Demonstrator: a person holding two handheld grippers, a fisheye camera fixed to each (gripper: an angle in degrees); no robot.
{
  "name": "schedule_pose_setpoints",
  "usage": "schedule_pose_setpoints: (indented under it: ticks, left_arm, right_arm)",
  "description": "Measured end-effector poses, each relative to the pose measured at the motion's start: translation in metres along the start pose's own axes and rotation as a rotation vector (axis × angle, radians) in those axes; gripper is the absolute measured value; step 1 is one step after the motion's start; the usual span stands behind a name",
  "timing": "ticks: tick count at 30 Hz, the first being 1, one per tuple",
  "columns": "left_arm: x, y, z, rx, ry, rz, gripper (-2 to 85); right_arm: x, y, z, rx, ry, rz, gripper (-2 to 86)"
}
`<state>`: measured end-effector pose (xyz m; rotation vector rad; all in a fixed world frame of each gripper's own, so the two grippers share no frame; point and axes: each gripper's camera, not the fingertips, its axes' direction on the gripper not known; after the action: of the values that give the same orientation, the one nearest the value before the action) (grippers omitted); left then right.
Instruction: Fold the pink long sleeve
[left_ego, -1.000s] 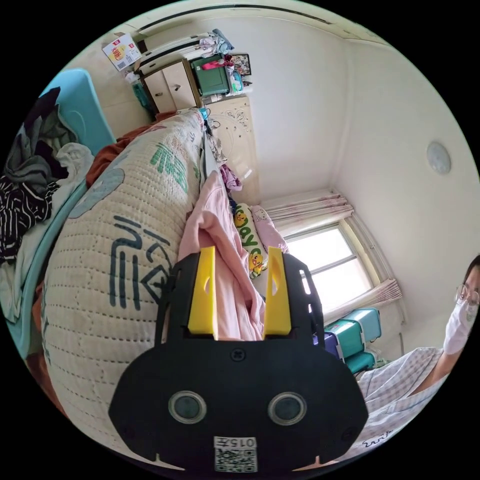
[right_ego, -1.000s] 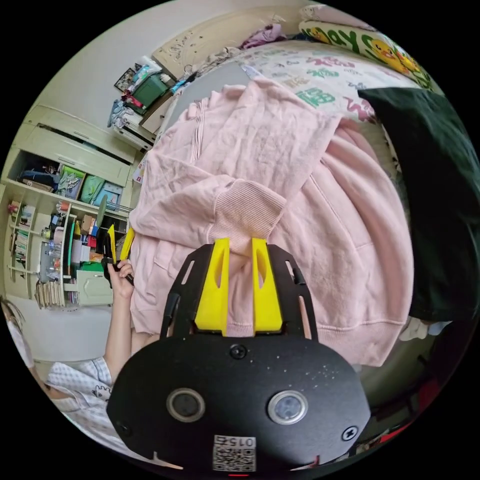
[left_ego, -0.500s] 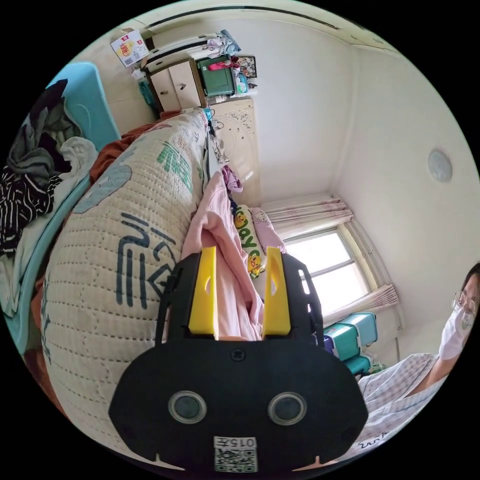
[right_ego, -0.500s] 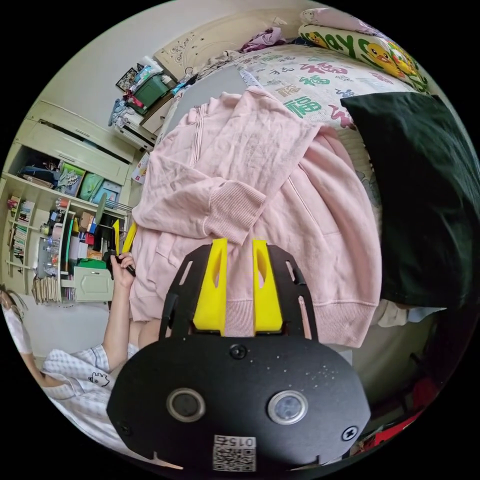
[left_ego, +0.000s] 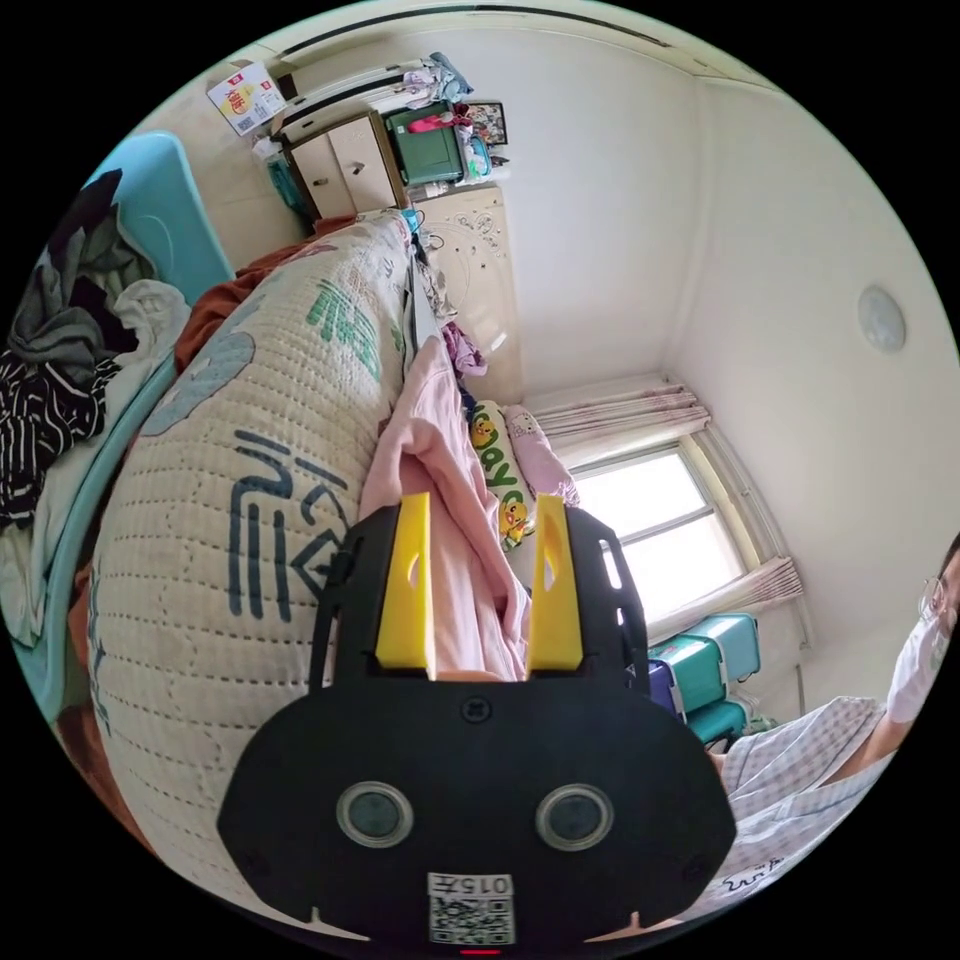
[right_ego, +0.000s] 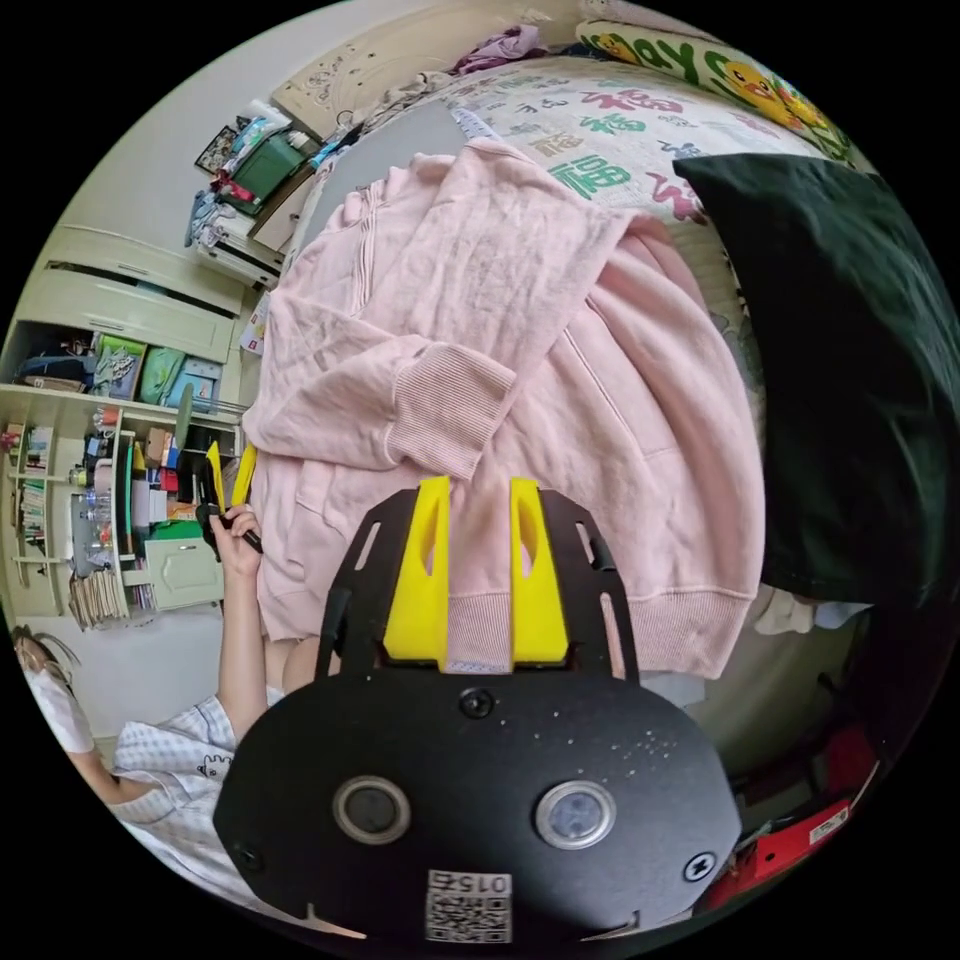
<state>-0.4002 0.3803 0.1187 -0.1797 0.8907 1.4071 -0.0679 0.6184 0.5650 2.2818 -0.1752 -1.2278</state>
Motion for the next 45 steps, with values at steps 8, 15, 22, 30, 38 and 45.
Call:
schedule_pose_setpoints:
  ticks: [8,15,22,30,38,45]
  left_arm:
    - [-0.008,-0.004,-0.007,-0.003,0.026,-0.021,13.2]
    - [-0.018,-0.005,-0.015,0.022,0.085,-0.058,12.5]
    - [-0.023,-0.007,-0.019,0.032,0.111,-0.082,12.0]
    - [-0.025,-0.011,-0.023,0.043,0.126,-0.104,11.5]
    - [-0.024,-0.014,-0.026,0.046,0.158,-0.115,11.1]
    - [-0.018,-0.018,-0.027,0.061,0.164,-0.13,11.0]
  right_arm:
    - [0.0,-0.024,0.02,-0.026,-0.036,0.079,10.8]
    - [0.004,-0.017,0.006,-0.012,-0.025,0.055,4.4]
    - [0.023,-0.016,0.018,-0.057,-0.11,0.069,7.6]
    - [0.07,0.008,0.015,-0.057,-0.228,0.108,9.3]
    - [0.111,0.014,0.034,0.031,-0.353,0.226,9.1]
    - [0.124,0.023,0.041,0.022,-0.28,0.175,3.2]
